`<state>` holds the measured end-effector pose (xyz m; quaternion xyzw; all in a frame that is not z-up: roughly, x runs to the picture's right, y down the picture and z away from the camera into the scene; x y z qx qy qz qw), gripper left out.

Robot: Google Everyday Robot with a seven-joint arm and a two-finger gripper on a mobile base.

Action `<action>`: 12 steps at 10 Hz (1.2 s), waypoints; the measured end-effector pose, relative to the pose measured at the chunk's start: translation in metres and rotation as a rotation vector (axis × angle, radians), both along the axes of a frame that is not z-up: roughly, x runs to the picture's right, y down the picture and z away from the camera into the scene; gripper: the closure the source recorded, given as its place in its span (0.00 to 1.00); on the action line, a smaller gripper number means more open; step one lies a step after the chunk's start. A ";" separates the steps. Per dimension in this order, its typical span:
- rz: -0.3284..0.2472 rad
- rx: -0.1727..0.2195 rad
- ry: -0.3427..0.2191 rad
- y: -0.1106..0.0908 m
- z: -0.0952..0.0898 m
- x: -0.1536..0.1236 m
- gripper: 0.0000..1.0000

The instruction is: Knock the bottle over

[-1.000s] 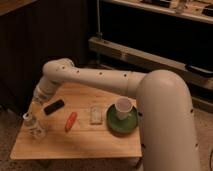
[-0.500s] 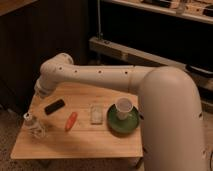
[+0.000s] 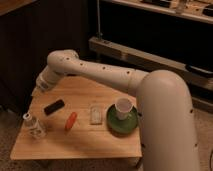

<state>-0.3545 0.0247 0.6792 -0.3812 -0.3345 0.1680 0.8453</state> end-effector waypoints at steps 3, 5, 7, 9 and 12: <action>-0.113 -0.037 -0.041 0.029 -0.021 -0.044 1.00; -0.207 -0.059 -0.077 0.049 -0.031 -0.072 1.00; -0.275 -0.072 -0.098 0.060 -0.034 -0.086 1.00; -0.323 -0.084 -0.108 0.070 -0.034 -0.092 1.00; -0.342 -0.095 -0.111 0.077 -0.026 -0.091 1.00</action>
